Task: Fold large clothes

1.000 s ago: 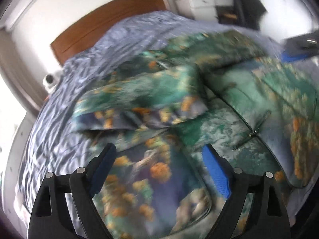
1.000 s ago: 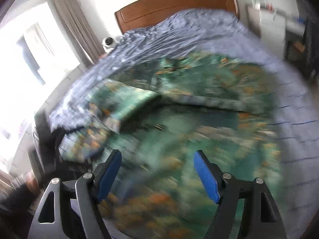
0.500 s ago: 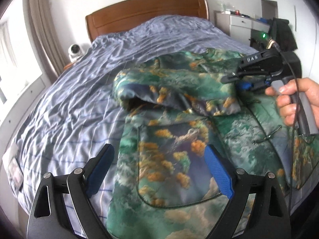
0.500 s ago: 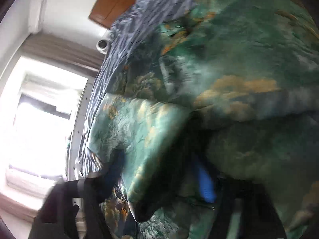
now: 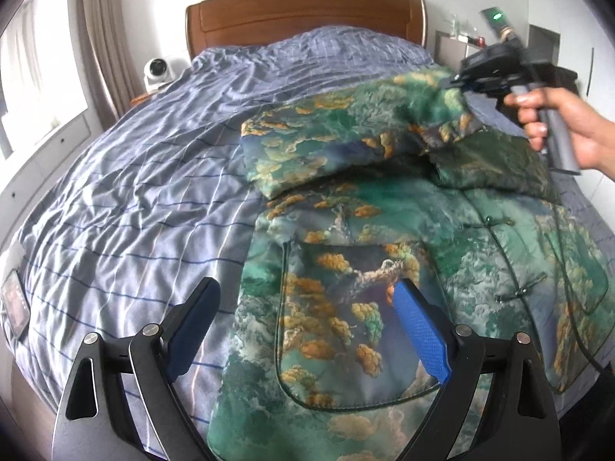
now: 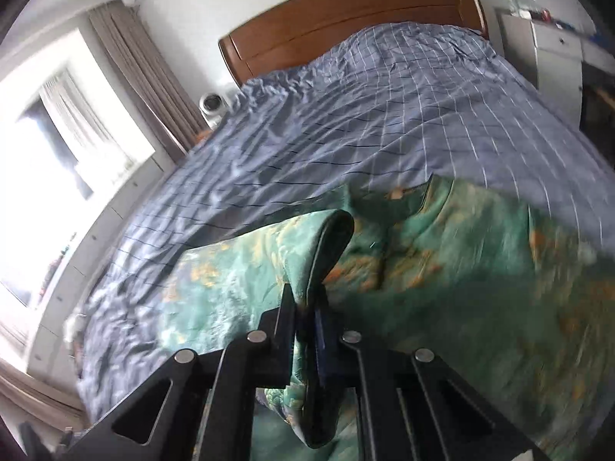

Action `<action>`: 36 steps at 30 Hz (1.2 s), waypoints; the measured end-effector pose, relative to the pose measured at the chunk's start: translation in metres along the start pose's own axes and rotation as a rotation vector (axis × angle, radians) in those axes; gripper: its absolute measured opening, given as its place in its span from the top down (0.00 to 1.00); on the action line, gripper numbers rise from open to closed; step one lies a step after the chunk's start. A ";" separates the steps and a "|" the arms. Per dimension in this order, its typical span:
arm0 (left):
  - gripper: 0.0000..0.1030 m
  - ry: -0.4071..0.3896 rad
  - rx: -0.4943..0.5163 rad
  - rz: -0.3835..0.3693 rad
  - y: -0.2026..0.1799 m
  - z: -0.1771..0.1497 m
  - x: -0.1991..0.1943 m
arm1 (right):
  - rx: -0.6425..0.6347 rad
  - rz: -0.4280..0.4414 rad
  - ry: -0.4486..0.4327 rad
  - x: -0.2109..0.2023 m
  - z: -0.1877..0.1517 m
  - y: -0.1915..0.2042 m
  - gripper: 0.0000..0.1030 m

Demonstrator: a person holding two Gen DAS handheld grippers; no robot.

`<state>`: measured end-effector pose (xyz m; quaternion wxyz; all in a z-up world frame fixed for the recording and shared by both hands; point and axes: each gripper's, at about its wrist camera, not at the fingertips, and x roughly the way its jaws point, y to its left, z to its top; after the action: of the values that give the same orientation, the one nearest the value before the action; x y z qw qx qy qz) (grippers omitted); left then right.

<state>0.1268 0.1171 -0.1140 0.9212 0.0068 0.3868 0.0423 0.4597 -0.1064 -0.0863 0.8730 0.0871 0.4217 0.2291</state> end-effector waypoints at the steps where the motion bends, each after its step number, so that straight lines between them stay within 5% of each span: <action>1: 0.10 0.000 0.005 0.006 0.001 0.000 0.000 | -0.011 -0.013 0.020 0.010 0.003 -0.002 0.92; 9: 0.10 0.056 -0.025 -0.002 0.011 0.006 0.012 | 0.052 -0.111 0.151 0.065 -0.033 -0.039 0.89; 15: 0.10 0.064 -0.049 -0.069 0.023 0.049 0.028 | -0.011 -0.142 0.169 0.057 -0.044 -0.039 0.50; 19: 0.10 0.033 -0.077 -0.136 0.026 0.102 0.056 | -0.220 -0.200 0.076 0.019 -0.046 -0.011 0.50; 24: 0.17 0.081 -0.041 -0.116 0.009 0.148 0.131 | -0.315 -0.054 0.037 -0.002 -0.052 0.026 0.51; 31: 0.16 0.259 -0.004 -0.060 -0.004 0.129 0.222 | -0.299 -0.066 0.190 0.062 -0.077 0.018 0.51; 36: 0.13 0.264 0.006 -0.048 -0.007 0.125 0.226 | -0.234 -0.076 0.245 0.080 -0.088 0.004 0.52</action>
<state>0.3741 0.1316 -0.1880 0.8629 -0.0055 0.5049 0.0195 0.4330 -0.0687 -0.1961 0.8273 -0.0599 0.4984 0.2522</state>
